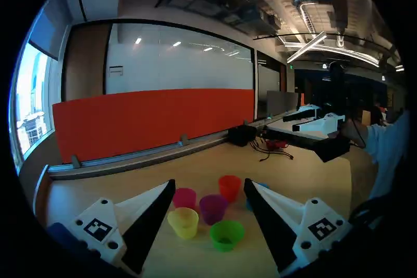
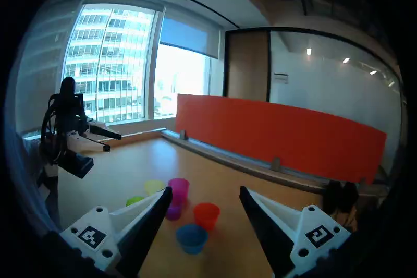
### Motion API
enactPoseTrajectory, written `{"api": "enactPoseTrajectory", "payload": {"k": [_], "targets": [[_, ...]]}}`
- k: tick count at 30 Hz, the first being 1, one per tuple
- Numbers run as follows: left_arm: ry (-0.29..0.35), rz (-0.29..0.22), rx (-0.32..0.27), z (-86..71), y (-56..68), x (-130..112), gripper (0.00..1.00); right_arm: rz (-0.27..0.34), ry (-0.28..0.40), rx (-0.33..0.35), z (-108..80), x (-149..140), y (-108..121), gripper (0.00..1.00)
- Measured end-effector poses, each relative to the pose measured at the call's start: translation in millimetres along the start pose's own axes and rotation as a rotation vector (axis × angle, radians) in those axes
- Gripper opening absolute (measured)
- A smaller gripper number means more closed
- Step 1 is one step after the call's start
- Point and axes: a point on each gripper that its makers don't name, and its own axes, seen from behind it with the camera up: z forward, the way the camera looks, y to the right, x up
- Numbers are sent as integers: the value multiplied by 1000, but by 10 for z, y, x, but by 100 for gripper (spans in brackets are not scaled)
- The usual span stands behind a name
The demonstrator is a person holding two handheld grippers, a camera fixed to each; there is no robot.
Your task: Pour water
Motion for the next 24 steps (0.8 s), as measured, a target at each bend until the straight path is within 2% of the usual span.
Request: {"api": "enactPoseTrajectory", "payload": {"k": [12, 24], "targets": [[-49, -13, -21, 46, 70, -387, 98, -22, -73, 20, 62, -324, -29, 100], [-117, 5, -54, 121, 165, -718, 98, -28, -142, 55, 157, -630, -96, 100]]}}
